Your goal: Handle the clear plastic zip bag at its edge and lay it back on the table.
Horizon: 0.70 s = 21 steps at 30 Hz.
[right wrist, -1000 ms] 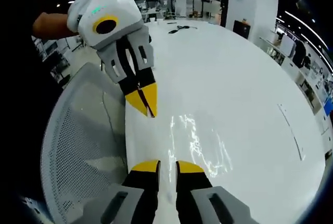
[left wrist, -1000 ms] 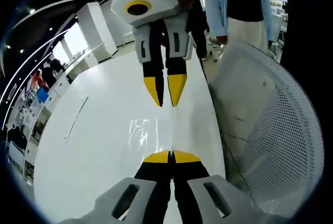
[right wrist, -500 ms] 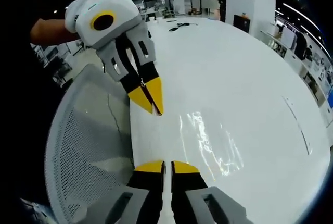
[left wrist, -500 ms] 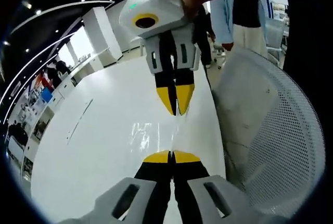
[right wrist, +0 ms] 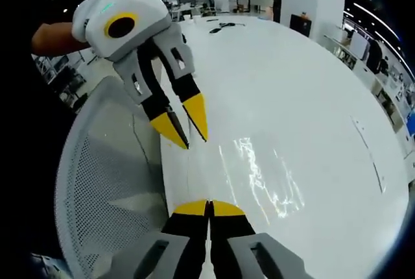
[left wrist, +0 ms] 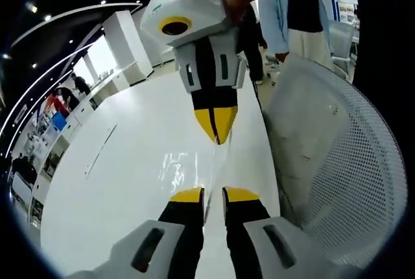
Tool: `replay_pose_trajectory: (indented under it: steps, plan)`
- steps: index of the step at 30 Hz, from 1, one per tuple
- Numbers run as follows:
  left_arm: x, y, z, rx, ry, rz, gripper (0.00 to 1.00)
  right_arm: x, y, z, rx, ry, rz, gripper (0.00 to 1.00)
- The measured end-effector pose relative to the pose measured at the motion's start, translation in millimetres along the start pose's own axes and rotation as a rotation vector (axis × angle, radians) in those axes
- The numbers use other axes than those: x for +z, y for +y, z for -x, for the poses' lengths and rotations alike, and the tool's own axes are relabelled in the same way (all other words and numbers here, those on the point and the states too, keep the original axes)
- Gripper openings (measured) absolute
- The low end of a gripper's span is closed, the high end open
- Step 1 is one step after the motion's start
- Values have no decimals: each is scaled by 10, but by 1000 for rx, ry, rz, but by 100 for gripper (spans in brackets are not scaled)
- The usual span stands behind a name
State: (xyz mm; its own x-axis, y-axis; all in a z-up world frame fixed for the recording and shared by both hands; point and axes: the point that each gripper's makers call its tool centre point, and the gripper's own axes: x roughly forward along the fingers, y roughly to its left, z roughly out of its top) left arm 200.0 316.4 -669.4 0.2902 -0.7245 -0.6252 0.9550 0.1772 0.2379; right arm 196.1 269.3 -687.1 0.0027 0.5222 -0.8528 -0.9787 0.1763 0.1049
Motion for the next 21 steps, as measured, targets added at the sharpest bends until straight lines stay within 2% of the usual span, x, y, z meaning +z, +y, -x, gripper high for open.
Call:
replay_pose_trajectory:
  steps: [5,13,21]
  plan:
    - [72,-34,33,1,-23,-41,19,11,9,-49,-19,24,-8,0]
    - [208,-53,75,-6,-71,-75,17,36,3,-66,-30,39,-12,0]
    - [253,-145,-33,-35,-53,-121,13,101,-16,-36,-41,30,-2,0]
